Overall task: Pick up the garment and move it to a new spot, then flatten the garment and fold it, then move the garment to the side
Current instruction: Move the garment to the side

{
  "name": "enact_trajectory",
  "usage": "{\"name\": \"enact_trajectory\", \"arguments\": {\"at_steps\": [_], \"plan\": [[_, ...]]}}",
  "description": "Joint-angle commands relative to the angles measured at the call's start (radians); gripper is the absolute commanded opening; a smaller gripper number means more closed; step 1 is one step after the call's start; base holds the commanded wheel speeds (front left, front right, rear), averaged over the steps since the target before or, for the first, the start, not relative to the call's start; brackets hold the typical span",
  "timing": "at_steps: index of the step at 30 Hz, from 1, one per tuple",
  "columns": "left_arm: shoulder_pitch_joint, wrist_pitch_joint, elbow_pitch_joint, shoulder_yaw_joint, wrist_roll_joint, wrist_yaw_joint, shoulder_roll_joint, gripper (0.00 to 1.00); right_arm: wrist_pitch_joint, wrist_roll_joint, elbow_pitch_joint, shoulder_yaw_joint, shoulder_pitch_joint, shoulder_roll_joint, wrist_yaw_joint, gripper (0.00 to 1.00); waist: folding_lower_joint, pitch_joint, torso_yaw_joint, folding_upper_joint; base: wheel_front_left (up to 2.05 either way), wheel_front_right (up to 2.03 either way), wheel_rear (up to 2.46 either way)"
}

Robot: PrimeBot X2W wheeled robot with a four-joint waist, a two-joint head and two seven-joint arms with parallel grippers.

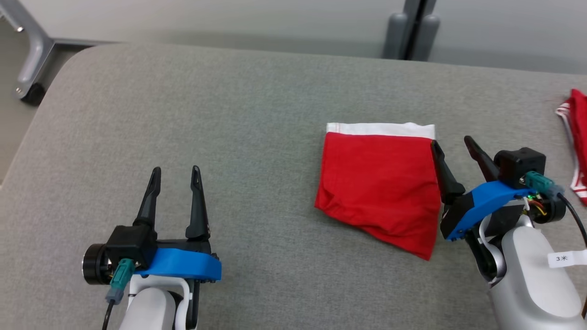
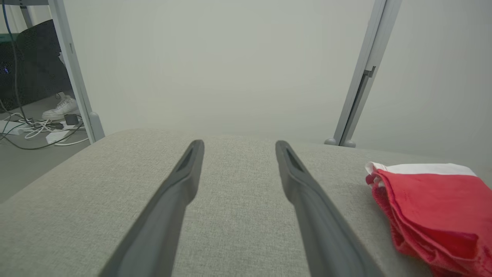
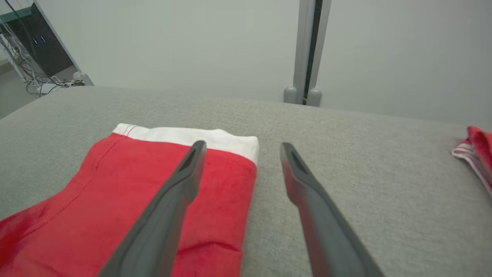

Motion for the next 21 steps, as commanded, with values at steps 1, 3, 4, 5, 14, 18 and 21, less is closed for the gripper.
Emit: {"name": "enact_trajectory", "arguments": {"at_steps": [1,3,4,5,14,18,21], "plan": [[-0.017,-0.002,-0.002,-0.003,-0.001,0.003,-0.001,1.0,-0.006,-0.008,0.021,0.0,-0.016,-0.008,0.001,1.0,-0.0002,0.029,0.03,0.0,0.0,0.0,0.0],[-0.026,-0.002,-0.002,-0.007,-0.005,0.005,-0.003,1.0,-0.012,-0.005,0.068,0.004,-0.022,-0.007,0.001,1.0,-0.0002,0.04,0.04,0.0,0.0,0.0,0.0],[-0.028,-0.002,-0.003,-0.01,-0.007,0.006,-0.004,1.0,-0.013,-0.006,0.092,0.006,-0.023,-0.007,0.001,1.0,-0.0002,0.044,0.045,0.0,0.0,0.0,0.0],[-0.029,-0.002,-0.002,-0.013,-0.008,0.008,-0.005,1.0,-0.016,-0.009,0.113,0.009,-0.021,-0.006,0.001,1.0,-0.0002,0.046,0.047,0.0,0.0,0.0,0.0],[-0.033,-0.002,0.0,-0.027,-0.017,0.018,-0.007,1.0,-0.024,0.04,0.273,0.033,0.003,0.029,0.001,0.56,-0.0002,0.047,0.043,0.0,0.0,0.0,0.0],[-0.039,-0.002,0.003,-0.026,-0.02,0.017,-0.007,1.0,-0.047,0.058,0.294,0.047,-0.009,0.031,0.001,0.0,-0.0002,0.047,0.025,0.0,0.0,0.0,0.0],[-0.042,-0.002,0.002,-0.024,-0.021,0.02,-0.007,1.0,-0.075,0.071,0.29,0.053,-0.023,0.017,0.0,0.0,-0.0002,0.046,0.0,0.0,0.0,0.0,0.0]]}}
